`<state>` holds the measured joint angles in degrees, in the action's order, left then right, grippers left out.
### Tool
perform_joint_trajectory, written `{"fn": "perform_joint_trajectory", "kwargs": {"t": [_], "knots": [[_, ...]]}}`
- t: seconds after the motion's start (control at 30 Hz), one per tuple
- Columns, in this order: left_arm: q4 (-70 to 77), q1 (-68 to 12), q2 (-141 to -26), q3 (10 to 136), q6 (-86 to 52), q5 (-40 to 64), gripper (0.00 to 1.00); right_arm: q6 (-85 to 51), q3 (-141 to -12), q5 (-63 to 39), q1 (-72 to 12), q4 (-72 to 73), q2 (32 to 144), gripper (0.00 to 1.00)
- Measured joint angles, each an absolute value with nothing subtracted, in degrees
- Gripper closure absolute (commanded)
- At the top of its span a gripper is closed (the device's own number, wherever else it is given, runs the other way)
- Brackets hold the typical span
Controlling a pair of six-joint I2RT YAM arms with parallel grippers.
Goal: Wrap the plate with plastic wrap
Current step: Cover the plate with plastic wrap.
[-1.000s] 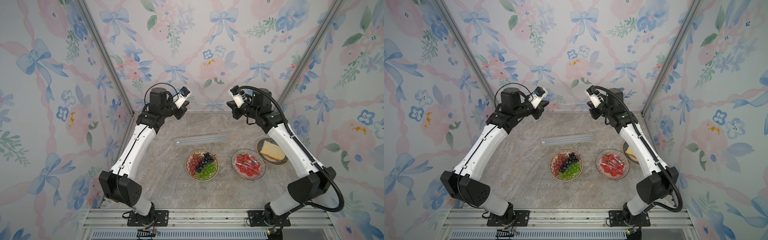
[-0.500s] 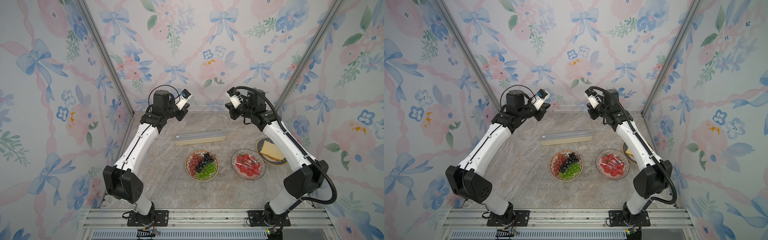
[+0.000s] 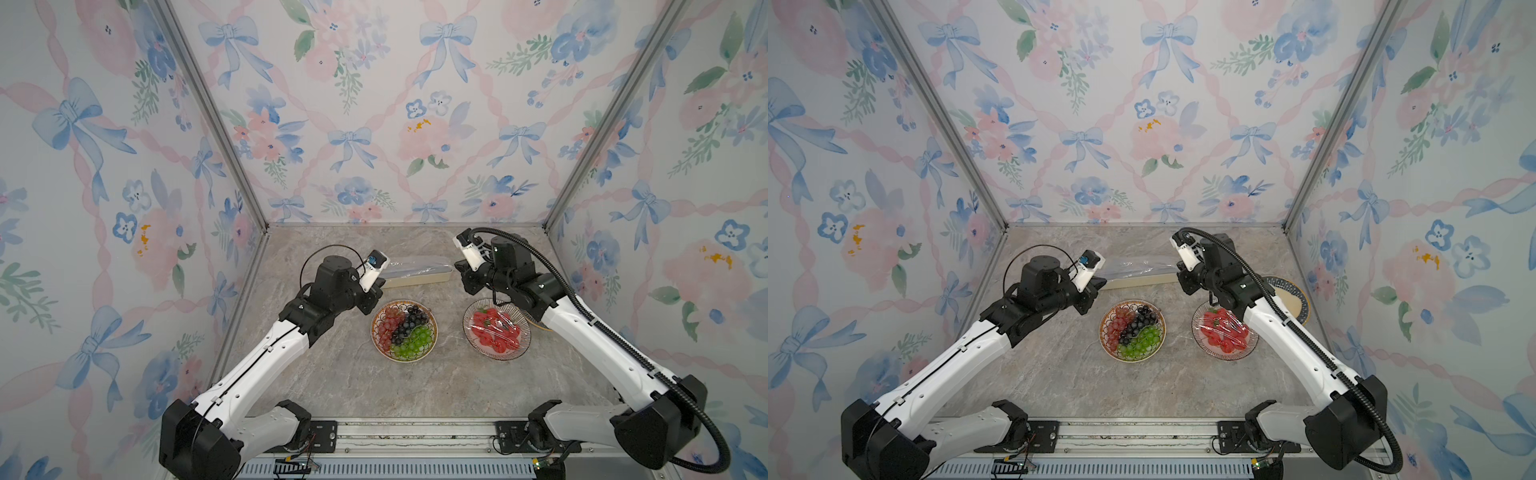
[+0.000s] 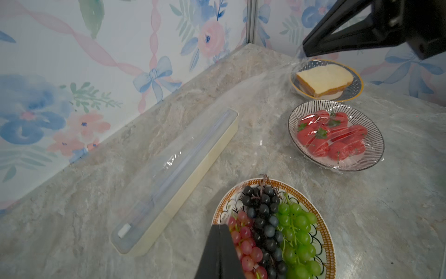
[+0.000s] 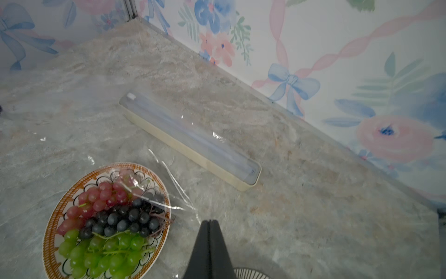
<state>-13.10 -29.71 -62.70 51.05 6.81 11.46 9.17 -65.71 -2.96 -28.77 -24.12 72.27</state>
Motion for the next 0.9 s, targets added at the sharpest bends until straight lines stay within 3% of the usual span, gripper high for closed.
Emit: {"fn": "perform_joint_trajectory", "kwargs": {"t": [0.33, 0.9], "knots": [[-10.4, -35.2, -54.4, 34.7, -9.1, 9.2, 1.0, -4.4, -53.2, 0.0, -35.1, -28.0, 65.9, 1.0], [-8.6, -39.0, -50.8, 27.2, -23.1, 8.7, 1.0, -19.0, -45.2, 2.2, -41.5, -32.9, 62.0, 1.0]]}}
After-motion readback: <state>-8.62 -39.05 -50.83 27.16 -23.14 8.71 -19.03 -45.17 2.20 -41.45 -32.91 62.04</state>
